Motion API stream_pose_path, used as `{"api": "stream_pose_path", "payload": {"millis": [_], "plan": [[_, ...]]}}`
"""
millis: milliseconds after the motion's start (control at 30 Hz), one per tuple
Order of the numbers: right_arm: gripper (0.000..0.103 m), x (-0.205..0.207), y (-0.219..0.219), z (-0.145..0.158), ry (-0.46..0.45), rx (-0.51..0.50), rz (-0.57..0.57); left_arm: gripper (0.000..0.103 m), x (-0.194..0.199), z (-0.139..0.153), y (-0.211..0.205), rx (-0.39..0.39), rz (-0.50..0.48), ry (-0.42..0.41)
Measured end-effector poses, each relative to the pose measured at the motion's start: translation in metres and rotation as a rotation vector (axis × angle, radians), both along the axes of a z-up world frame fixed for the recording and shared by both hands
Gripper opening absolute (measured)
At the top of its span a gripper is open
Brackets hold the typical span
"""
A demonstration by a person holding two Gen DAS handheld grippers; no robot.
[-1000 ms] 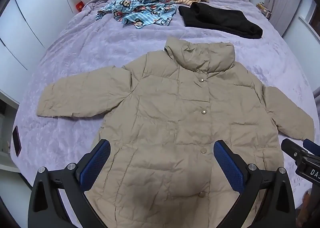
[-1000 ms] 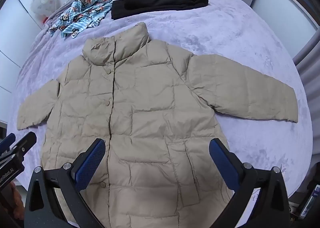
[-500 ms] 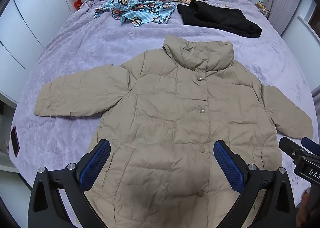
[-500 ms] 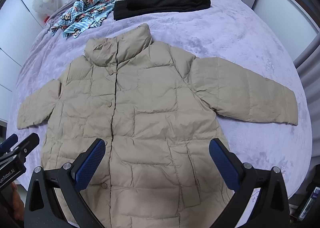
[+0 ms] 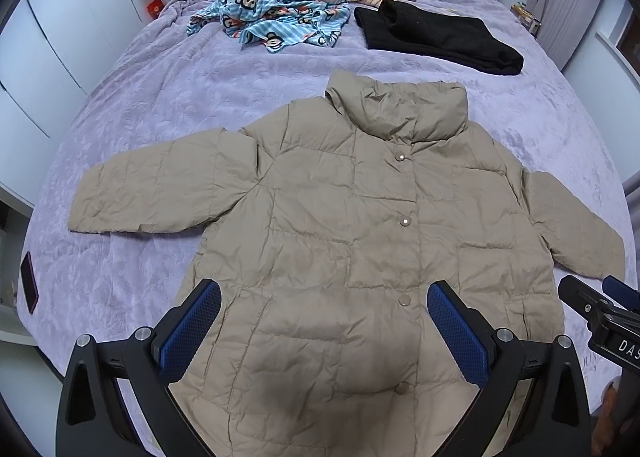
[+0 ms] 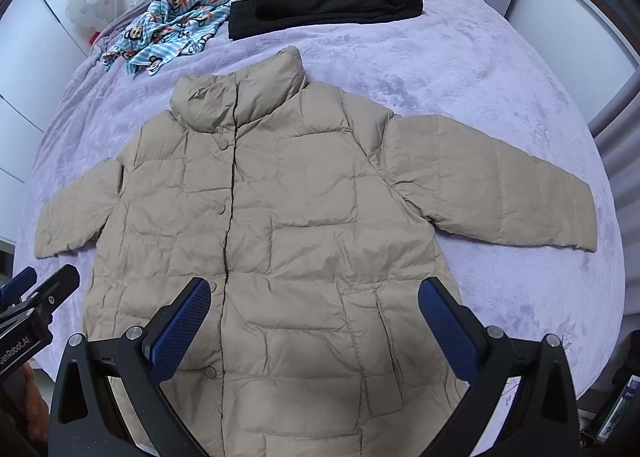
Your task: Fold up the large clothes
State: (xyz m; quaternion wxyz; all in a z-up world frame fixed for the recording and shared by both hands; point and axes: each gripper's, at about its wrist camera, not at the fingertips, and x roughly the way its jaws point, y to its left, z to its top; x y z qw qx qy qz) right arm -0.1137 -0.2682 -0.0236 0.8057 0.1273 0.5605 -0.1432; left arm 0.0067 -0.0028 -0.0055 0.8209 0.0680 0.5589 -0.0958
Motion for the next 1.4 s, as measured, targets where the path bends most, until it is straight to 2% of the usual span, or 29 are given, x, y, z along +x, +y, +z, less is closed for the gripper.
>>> {"api": "stream_pose_path", "payload": {"millis": [1400], "plan": [[0.103, -0.0006, -0.0025, 0.0017, -0.006, 0.005, -0.006, 0.103, -0.0004, -0.0017, 0.0004, 0.009, 0.000, -0.001]]}}
